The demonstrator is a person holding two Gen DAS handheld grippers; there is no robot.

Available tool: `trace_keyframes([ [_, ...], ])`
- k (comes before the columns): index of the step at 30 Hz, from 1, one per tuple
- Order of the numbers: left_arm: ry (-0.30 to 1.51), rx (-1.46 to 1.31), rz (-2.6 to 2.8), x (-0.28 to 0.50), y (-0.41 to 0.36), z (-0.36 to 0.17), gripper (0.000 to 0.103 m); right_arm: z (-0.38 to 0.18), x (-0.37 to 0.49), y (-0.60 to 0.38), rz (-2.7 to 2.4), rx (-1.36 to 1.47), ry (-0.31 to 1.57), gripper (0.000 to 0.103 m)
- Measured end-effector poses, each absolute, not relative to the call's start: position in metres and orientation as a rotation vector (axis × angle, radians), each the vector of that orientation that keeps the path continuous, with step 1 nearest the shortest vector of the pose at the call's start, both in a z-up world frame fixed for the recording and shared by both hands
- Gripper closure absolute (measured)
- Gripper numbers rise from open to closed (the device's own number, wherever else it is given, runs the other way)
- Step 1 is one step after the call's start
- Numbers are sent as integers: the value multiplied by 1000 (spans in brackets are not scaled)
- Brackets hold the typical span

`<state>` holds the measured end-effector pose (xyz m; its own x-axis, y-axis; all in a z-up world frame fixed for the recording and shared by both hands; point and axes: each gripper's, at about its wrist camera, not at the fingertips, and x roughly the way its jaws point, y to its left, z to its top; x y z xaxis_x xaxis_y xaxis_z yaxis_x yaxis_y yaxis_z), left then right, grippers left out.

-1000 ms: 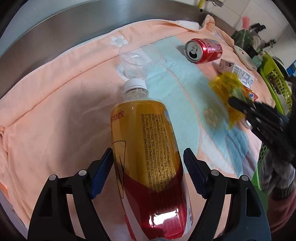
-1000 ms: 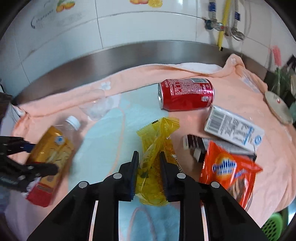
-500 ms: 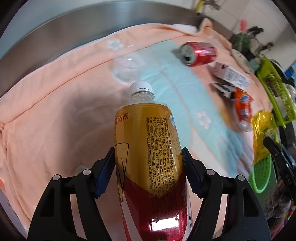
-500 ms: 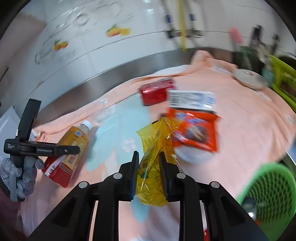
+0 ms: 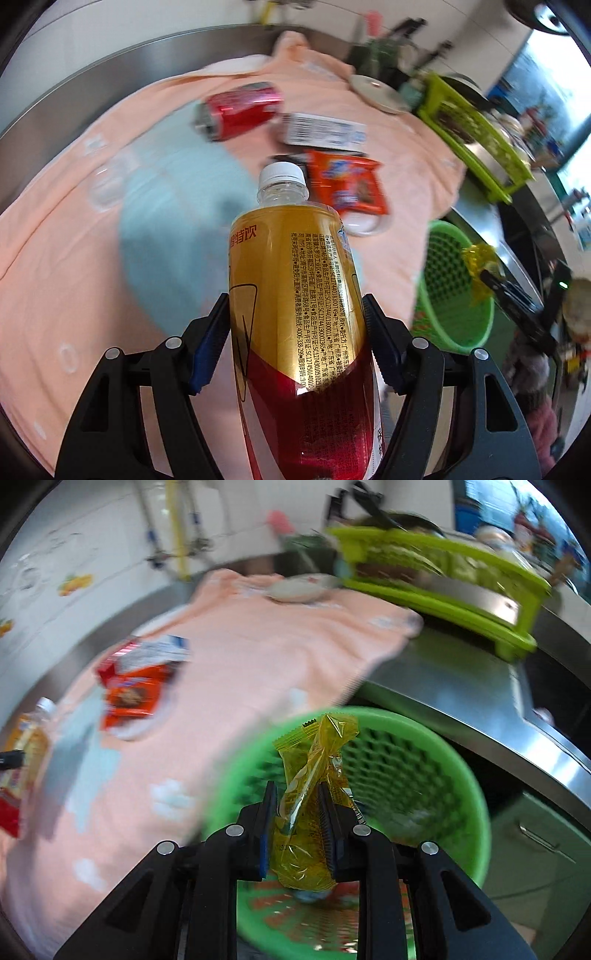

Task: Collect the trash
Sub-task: 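Lower the yellow bag into the green basket and open the right tool, then carry the yellow-red bottle into the green basket with the left tool and release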

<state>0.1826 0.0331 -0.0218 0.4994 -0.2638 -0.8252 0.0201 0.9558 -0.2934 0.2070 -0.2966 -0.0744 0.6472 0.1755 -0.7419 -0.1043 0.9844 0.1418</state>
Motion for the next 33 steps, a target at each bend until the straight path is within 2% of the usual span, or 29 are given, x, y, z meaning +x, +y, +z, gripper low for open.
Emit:
trace_keyframes([
  [5,1051,-242,-270,196,-14,-19,34,-105,221,-332,84,68,901,80],
  [8,1058,-221,-325,206,-47,-17,34,-116,225,-339,55,17,909,72],
  [10,1060,-206,-362,212,-69,-15,34,-121,227,-345,62,22,911,56],
  [12,1065,-192,-390,219,-88,-14,34,-122,226,-351,67,17,896,52],
  [17,1069,-163,-470,235,-140,-15,34,-113,222,-359,59,44,862,48],
  [23,1088,-93,-571,247,-201,-30,34,-91,190,-376,58,105,780,38],
  [28,1119,-28,-643,259,-251,-58,34,-74,159,-391,48,138,718,30],
  [33,1160,71,-705,264,-290,-93,34,-64,131,-411,19,199,665,27],
])
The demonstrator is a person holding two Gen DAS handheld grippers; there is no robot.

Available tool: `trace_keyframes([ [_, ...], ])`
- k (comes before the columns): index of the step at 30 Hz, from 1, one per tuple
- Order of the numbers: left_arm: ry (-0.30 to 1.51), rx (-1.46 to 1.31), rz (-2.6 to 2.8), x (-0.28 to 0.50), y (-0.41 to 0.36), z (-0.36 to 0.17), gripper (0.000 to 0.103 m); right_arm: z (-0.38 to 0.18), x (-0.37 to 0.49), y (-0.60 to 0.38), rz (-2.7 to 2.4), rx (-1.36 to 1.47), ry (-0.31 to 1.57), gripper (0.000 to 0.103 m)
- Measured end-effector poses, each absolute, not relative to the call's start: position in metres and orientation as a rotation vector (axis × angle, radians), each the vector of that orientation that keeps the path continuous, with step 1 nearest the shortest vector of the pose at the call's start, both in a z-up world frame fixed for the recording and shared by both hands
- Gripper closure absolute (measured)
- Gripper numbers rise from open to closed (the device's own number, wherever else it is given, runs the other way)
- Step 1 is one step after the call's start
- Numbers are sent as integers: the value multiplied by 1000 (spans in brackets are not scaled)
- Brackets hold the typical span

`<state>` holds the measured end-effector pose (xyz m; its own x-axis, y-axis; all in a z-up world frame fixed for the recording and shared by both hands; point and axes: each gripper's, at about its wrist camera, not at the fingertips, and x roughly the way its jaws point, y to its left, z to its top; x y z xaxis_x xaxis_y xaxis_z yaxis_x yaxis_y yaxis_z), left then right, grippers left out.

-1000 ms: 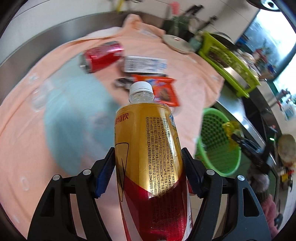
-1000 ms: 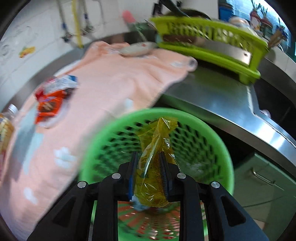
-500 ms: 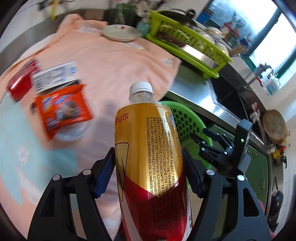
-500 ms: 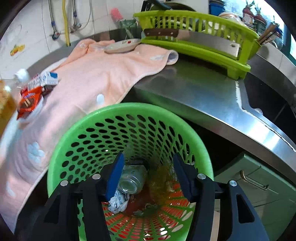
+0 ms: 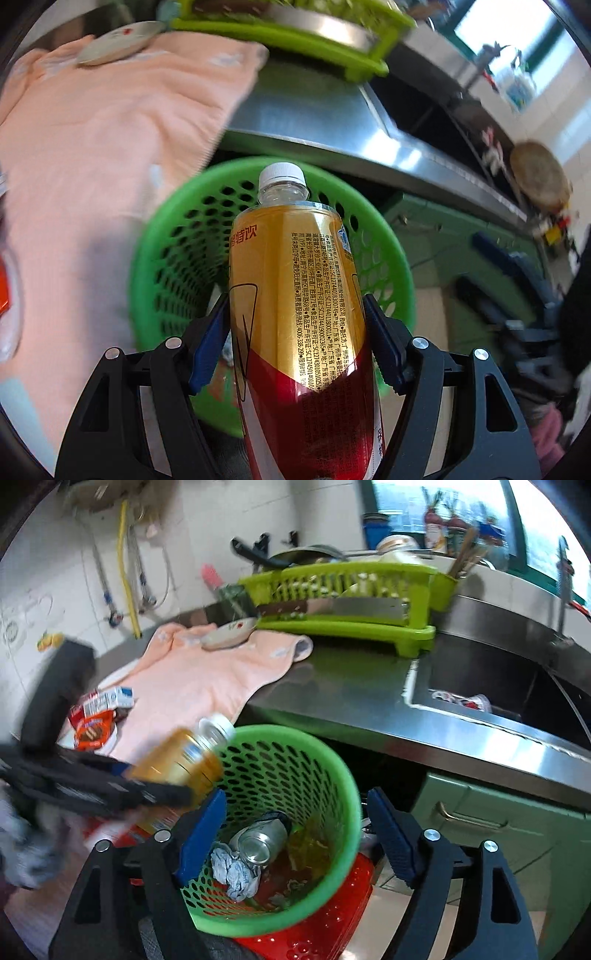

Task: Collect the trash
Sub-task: 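Carry the yellow-red bottle into the green basket with the left tool and release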

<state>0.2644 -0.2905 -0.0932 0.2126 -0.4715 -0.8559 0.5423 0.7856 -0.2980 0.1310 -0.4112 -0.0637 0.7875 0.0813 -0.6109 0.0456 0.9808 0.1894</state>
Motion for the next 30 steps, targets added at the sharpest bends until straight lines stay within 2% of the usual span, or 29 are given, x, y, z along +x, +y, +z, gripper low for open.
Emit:
trace_keyframes([
  [12,1272,225,-752,270,-349,-158,33,-75,109,-437,-42,273,646,26],
  [27,1279,197,-766,272,-352,-168,32,-75,105,-433,-43,286,643,26],
  [30,1271,171,-778,273,-346,-164,28,-73,104,-433,-42,299,637,26],
])
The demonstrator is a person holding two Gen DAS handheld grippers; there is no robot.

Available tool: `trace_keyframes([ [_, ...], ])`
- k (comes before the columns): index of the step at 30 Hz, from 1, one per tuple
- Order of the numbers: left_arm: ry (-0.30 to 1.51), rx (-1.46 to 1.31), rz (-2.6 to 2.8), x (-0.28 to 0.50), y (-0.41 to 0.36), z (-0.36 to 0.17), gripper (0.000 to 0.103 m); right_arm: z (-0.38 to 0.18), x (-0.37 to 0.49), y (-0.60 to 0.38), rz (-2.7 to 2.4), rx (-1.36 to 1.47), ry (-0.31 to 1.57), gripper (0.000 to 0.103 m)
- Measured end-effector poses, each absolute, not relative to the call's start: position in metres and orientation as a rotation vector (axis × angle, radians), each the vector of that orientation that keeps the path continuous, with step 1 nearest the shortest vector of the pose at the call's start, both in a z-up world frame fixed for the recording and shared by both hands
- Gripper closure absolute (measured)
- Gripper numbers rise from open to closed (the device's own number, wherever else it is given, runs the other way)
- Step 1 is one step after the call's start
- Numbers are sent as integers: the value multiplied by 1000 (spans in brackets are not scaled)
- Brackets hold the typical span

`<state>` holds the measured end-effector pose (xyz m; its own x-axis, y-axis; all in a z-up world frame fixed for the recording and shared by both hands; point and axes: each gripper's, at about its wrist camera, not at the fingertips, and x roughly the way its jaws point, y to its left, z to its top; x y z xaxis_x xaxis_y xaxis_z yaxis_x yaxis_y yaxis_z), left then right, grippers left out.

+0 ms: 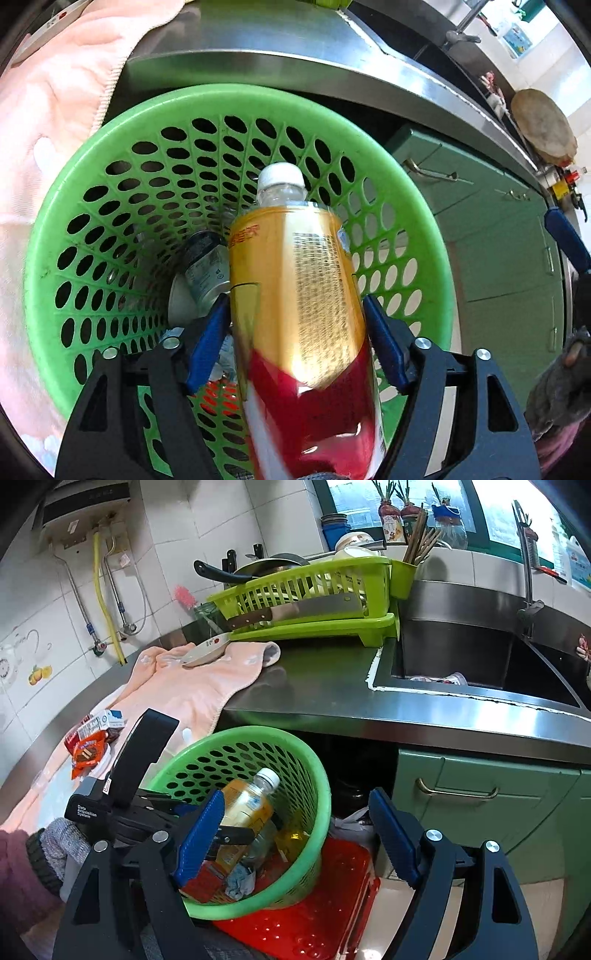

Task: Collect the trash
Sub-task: 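Carry the yellow-red bottle into the green basket with the left tool and release, then move the right tool to the towel and grasp the orange Ovaltine packet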

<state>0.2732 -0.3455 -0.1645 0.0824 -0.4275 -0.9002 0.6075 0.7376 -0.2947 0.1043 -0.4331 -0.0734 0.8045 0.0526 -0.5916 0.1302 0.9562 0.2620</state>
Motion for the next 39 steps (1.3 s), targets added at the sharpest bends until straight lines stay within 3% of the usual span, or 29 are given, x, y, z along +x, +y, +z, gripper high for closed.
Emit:
trace_keyframes([
  [15,1142,79,-748,254,-282,-105,28,-51,101,-415,-33,293,600,22],
  [25,1039,-22,-569,228,-180,-61,28,-33,116,-365,65,263,595,20],
  [39,962,-221,-264,197,3,-43,28,-26,177,-237,319,168,661,18],
])
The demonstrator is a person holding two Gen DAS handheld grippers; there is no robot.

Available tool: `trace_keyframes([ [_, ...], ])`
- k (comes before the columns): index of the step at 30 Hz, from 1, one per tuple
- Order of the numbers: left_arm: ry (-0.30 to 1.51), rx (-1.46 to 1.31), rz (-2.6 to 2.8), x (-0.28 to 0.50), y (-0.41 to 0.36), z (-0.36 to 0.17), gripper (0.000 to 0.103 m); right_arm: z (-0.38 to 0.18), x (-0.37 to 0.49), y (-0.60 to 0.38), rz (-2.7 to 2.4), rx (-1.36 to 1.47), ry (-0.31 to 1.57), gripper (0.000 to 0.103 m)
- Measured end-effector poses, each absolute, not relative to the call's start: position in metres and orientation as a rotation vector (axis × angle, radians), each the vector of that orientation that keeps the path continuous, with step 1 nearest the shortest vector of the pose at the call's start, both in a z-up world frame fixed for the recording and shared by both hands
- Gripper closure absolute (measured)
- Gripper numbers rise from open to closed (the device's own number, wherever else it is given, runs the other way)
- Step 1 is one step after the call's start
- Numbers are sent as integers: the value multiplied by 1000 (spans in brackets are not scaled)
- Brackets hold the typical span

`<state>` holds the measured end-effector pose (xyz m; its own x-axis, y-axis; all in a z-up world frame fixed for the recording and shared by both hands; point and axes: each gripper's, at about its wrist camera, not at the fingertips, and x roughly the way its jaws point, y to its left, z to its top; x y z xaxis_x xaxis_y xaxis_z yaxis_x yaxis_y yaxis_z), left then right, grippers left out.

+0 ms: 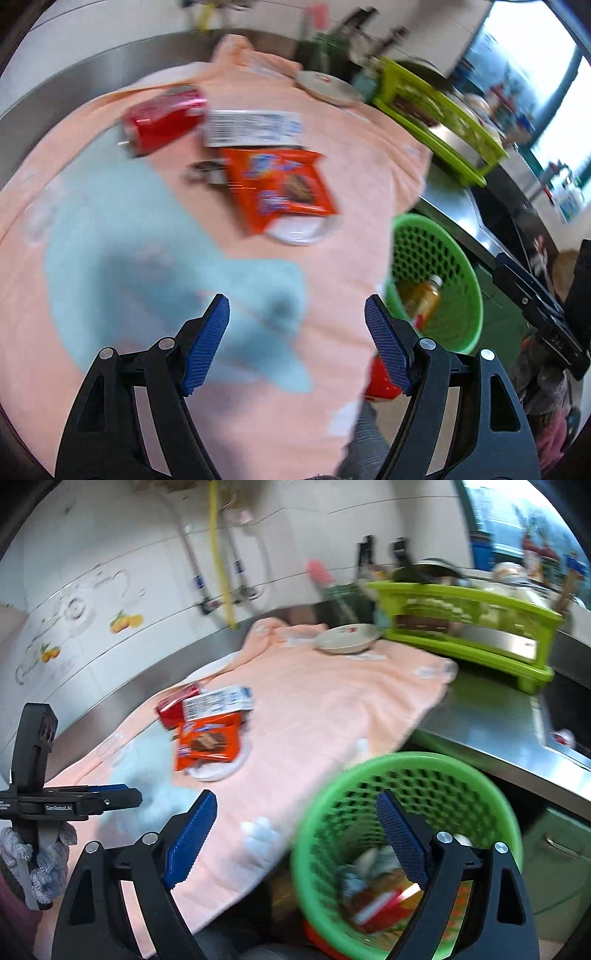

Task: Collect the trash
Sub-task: 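Move the right tool to the towel and grasp the orange Ovaltine packet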

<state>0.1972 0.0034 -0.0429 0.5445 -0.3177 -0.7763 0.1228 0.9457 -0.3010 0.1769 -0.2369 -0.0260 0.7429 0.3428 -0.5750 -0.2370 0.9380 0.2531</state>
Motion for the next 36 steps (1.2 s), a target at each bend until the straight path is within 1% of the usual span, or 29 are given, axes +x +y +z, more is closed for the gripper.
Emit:
trace_keyframes([
  [6,931,-290,-184,181,61,-41,28,-29,211,-181,430,128,711,17],
  [12,927,-337,-144,174,94,-46,28,-29,241,-133,530,46,741,16],
  [18,939,-379,-134,173,110,-57,28,-27,265,-90,634,-222,725,14],
  [23,947,-393,-123,176,119,-64,28,-30,283,-77,708,-444,730,14],
  [34,956,-364,-118,186,117,-66,28,-58,314,-45,837,-899,770,14],
  [36,957,-359,-115,188,117,-66,28,-63,315,-38,834,-994,735,14],
])
